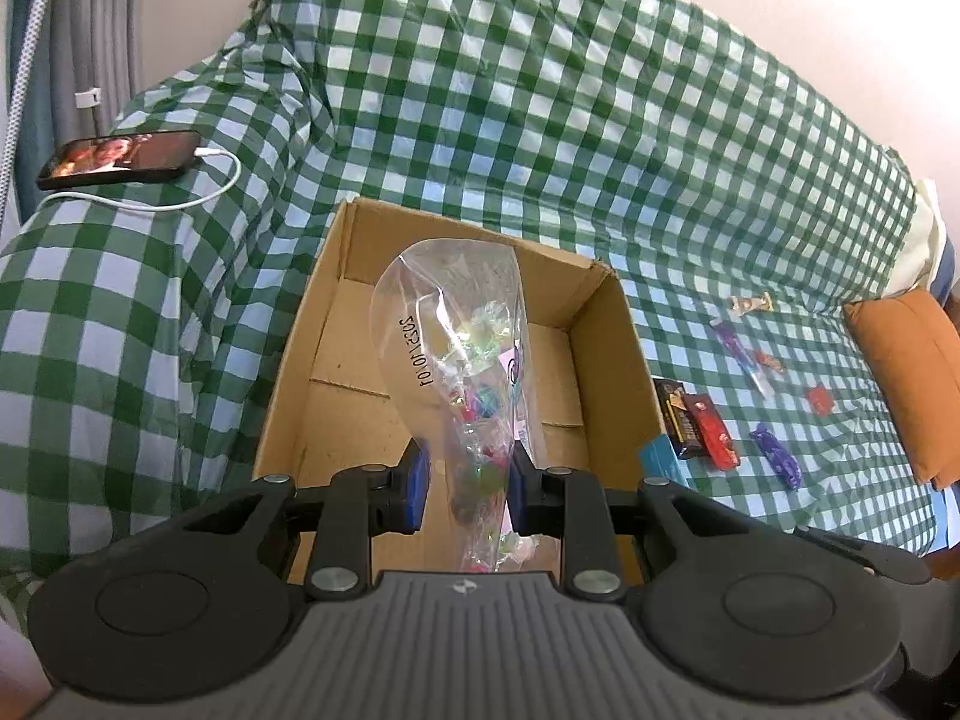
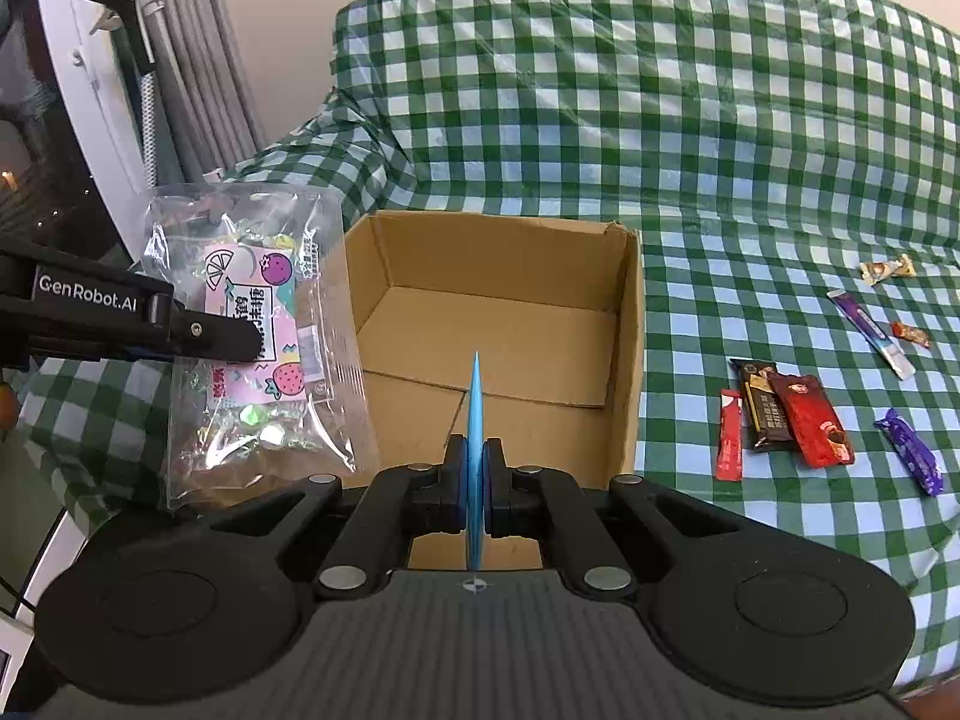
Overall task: Organize snacks
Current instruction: 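Carry the candy bag in the left tool while the right tool carries the blue stick over the box, then lower the candy bag into the box and open the left tool while the right tool releases the blue stick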
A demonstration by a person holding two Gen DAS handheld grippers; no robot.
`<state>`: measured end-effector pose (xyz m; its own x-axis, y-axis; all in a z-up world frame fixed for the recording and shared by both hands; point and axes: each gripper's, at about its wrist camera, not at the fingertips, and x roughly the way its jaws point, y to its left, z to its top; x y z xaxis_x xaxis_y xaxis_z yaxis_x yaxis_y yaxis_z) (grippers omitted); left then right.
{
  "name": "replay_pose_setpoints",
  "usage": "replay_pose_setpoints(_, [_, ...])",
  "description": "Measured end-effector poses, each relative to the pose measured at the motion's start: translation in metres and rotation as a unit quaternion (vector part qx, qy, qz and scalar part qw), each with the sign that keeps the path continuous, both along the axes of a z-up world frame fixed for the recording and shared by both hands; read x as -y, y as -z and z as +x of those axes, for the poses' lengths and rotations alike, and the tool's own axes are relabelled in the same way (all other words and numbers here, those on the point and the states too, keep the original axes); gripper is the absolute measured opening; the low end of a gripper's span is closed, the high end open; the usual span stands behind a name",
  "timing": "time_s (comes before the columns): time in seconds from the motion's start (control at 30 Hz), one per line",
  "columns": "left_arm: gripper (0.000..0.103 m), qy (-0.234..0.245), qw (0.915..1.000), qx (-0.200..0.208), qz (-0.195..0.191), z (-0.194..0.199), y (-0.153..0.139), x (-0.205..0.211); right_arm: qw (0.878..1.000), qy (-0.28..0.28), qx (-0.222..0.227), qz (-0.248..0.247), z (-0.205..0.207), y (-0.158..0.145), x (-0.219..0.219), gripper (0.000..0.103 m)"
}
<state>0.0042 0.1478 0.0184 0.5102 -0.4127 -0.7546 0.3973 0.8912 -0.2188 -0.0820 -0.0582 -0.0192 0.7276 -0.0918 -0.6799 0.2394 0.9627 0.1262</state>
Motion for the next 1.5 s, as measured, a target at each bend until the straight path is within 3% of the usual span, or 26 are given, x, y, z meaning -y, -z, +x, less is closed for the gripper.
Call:
replay_pose_setpoints(0.4, [0.029, 0.007, 0.9985, -0.031, 0.043, 0.056, 0.037, 0.04, 1.0, 0.014, -0.013, 0.016, 0.046, 0.032, 0.048, 0.005])
replay_pose_setpoints(0.67, [0.029, 0.003, 0.9945, -0.051, 0.092, 0.084, 0.065, 0.061, 0.999, 0.015, -0.026, 0.026, 0.071, 0.048, 0.053, 0.005])
replay_pose_setpoints(1.07, [0.029, 0.009, 0.9917, -0.059, 0.113, 0.101, 0.086, 0.07, 0.999, 0.019, -0.042, 0.029, 0.089, 0.061, 0.055, 0.005])
replay_pose_setpoints(1.13, [0.032, 0.009, 0.9915, -0.058, 0.116, 0.103, 0.087, 0.07, 0.999, 0.018, -0.042, 0.028, 0.092, 0.062, 0.056, 0.007])
replay_pose_setpoints(1.17, [0.041, 0.008, 0.9915, -0.056, 0.117, 0.103, 0.087, 0.07, 0.999, 0.017, -0.04, 0.029, 0.094, 0.062, 0.057, 0.007])
replay_pose_setpoints(1.23, [0.08, 0.001, 0.9932, -0.039, 0.11, 0.103, 0.081, 0.067, 0.999, 0.017, -0.042, 0.028, 0.097, 0.06, 0.058, 0.03])
replay_pose_setpoints(1.27, [0.102, -0.008, 0.9939, -0.029, 0.106, 0.102, 0.076, 0.064, 0.999, 0.022, -0.043, 0.025, 0.098, 0.058, 0.059, 0.068])
replay_pose_setpoints(1.3, [0.103, -0.018, 0.9947, -0.012, 0.101, 0.1, 0.071, 0.059, 0.999, 0.03, -0.038, 0.019, 0.097, 0.055, 0.058, 0.088])
replay_pose_setpoints(1.37, [0.103, -0.02, 0.9948, 0.014, 0.099, 0.092, 0.06, 0.053, 1.0, 0.014, -0.017, 0.015, 0.089, 0.052, 0.059, 0.089])
replay_pose_setpoints(1.5, [0.103, -0.02, 0.9924, 0.015, 0.121, 0.073, 0.052, 0.04, 1.0, 0.001, -0.011, -0.001, 0.069, 0.04, 0.049, 0.092])
